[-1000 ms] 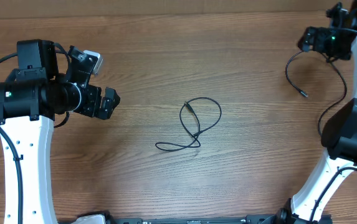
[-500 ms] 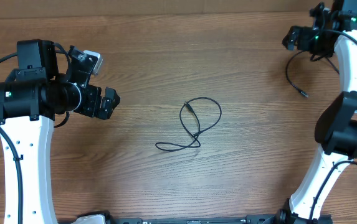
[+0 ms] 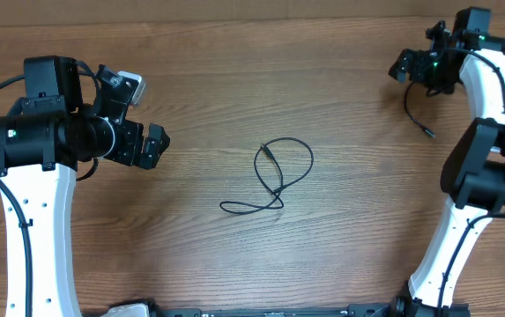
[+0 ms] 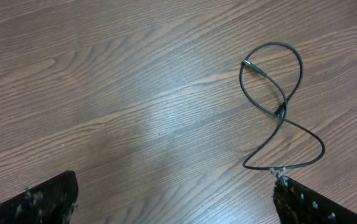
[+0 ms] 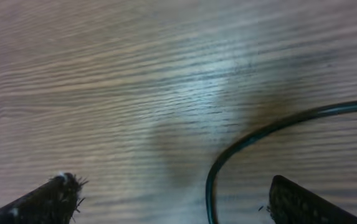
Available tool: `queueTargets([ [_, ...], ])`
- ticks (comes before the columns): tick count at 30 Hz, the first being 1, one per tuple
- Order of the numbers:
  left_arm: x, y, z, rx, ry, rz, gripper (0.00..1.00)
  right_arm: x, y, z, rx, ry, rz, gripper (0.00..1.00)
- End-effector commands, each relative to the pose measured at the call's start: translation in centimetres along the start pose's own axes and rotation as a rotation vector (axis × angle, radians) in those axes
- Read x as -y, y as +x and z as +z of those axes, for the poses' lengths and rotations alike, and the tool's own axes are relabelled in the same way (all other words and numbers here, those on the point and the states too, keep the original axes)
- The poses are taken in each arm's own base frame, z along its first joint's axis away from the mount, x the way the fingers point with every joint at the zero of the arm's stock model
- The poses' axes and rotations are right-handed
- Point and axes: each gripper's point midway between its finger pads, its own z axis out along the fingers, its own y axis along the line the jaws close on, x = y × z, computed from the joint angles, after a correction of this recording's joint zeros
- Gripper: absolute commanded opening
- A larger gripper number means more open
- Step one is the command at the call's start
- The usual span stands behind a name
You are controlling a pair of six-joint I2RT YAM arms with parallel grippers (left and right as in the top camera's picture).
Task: Untangle cables
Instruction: 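Move the right gripper back left toward the small looped black cable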
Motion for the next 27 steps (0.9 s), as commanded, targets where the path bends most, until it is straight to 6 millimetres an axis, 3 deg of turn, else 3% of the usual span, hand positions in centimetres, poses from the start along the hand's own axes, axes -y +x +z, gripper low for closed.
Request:
queueTargets([
  [1,0.1,-0.2,-0.3,0.012,0.009,0.010,0.99,0.4,0.7,2.0,-0.028,-0.001,0.040,0.85],
  [9,0.1,-0.2,-0.3,0.012,0.009,0.010,1.00,0.5,0.2,2.2,-0.006,0.000,0.033,0.69],
  [17,0.1,-0.2,-0.3,0.012,0.009,0.010,1.00,2.0,0.0,2.2,0.004,0.087,0.031,0.53],
  [27,0.1,-0.2,-0.3,0.012,0.009,0.010,1.00,4.0,-0.1,1.9,0.007,0.216,0.019,0.47],
])
